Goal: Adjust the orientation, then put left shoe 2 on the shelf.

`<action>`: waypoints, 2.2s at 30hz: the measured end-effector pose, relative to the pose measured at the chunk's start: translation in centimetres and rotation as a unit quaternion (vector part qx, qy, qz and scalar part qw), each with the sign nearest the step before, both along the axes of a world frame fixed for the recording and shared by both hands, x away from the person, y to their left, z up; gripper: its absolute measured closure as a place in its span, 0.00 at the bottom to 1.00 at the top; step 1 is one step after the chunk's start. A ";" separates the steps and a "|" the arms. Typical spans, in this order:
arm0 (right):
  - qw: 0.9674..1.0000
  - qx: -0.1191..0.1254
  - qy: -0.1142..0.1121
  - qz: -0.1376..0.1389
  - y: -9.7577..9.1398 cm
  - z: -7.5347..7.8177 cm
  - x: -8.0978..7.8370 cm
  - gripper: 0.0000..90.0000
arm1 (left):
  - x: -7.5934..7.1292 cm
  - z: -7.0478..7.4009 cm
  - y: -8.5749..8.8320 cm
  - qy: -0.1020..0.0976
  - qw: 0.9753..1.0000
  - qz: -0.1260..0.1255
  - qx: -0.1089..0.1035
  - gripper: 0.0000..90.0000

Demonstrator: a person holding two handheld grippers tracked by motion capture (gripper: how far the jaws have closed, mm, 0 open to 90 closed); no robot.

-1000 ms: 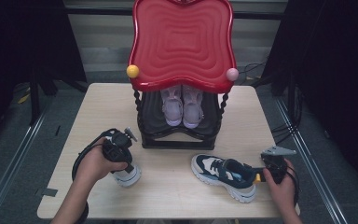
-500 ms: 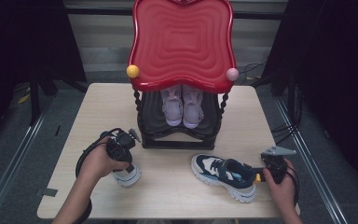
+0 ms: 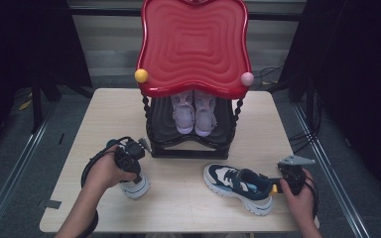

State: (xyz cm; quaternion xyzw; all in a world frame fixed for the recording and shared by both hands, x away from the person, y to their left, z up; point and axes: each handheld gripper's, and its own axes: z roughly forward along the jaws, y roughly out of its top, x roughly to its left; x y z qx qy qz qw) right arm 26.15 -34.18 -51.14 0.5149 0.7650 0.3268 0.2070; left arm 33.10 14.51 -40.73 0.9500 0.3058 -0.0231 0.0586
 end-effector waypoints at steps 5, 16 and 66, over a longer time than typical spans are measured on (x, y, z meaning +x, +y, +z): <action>1.000 0.000 0.000 0.000 0.0 0.0 0.0 0.13 | -0.2 -0.4 -0.1 0.012 1.000 -0.004 0.008 0.69; 1.000 0.000 0.000 0.001 0.0 0.0 0.0 0.12 | -0.5 -0.6 -0.3 0.008 1.000 -0.022 0.021 0.79; 1.000 -0.001 -0.001 0.002 0.0 0.0 0.1 0.12 | -1.2 12.4 -0.4 -0.020 0.998 -0.059 -0.016 0.82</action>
